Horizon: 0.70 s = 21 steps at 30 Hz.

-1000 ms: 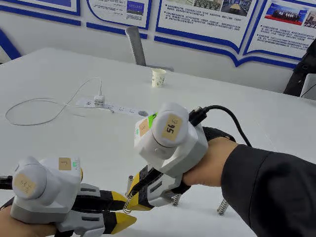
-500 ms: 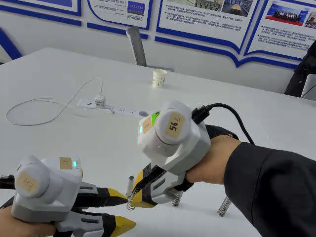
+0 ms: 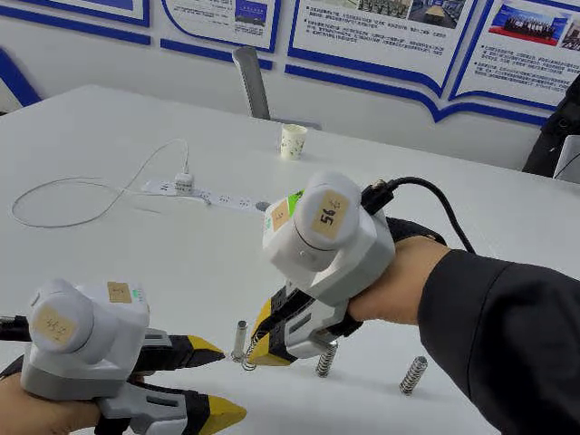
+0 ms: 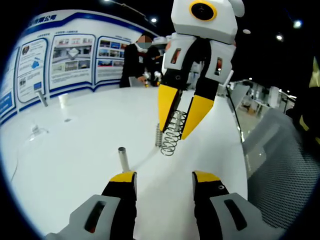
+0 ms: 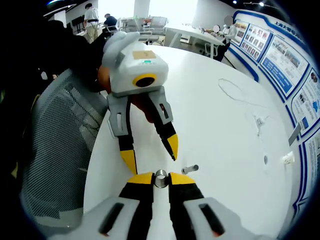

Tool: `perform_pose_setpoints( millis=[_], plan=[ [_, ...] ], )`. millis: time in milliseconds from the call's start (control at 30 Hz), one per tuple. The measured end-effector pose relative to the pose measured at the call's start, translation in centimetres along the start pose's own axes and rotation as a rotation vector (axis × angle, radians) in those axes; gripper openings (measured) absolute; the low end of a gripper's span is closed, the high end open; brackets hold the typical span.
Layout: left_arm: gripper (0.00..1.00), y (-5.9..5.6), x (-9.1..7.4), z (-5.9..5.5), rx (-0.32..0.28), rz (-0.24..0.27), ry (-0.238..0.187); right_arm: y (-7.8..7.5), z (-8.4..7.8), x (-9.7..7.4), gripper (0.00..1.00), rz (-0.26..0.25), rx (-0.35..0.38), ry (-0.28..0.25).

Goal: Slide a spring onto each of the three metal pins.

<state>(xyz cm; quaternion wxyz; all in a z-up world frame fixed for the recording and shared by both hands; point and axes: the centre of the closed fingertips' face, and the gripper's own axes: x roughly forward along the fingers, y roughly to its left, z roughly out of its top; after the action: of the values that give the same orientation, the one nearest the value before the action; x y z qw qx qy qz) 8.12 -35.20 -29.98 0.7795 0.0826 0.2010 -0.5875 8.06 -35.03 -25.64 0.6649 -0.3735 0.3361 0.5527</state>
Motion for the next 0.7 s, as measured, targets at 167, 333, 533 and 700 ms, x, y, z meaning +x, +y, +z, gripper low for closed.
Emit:
perform_pose_setpoints(
  millis=[167, 333, 533, 700],
  plan=[
    [0.47, 0.2, 0.0, 0.0, -0.007, 0.005, -0.001, -0.4, -0.2, -0.2, 0.12, -0.005, -0.001, 0.010],
    [0.49, 0.3, -0.1, -0.1, -0.013, 0.009, -0.001, -1.2, -0.2, -0.3, 0.12, -0.013, 0.003, 0.014],
    [0.50, 0.4, -0.1, -0.1, -0.018, 0.013, -0.001, -2.1, -0.2, -0.4, 0.12, -0.021, 0.008, 0.018],
    [0.51, 0.4, -0.1, -0.1, -0.020, 0.015, -0.001, -2.9, -0.2, -0.4, 0.12, -0.027, 0.012, 0.024]
  ],
)
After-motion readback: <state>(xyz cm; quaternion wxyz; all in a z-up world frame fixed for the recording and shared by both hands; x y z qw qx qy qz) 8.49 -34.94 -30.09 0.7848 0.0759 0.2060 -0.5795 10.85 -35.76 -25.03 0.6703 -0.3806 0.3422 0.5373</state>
